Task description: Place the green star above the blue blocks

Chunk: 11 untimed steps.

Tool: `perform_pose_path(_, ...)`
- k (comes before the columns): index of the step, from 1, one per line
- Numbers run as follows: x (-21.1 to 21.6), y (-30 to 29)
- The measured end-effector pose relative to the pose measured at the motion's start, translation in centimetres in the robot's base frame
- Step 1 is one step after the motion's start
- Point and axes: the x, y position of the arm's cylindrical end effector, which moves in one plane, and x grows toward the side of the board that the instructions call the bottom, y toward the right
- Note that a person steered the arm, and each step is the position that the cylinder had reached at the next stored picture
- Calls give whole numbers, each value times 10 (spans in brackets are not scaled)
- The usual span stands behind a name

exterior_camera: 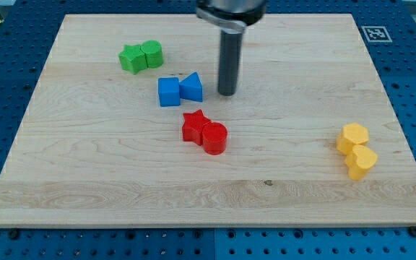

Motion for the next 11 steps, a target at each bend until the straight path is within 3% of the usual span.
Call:
perform_pose_path(1,0,-65)
perform_pose_path(2,2,-92)
perform_pose_path(3,2,-80)
perform_pose_path(5,20,-115)
perform_pose_path(6,-2,-79)
perform_pose_path(7,-56,-6)
perform_pose_path(8,-106,8)
perform_pose_path(9,-117,-38)
perform_pose_path(11,-92,-138)
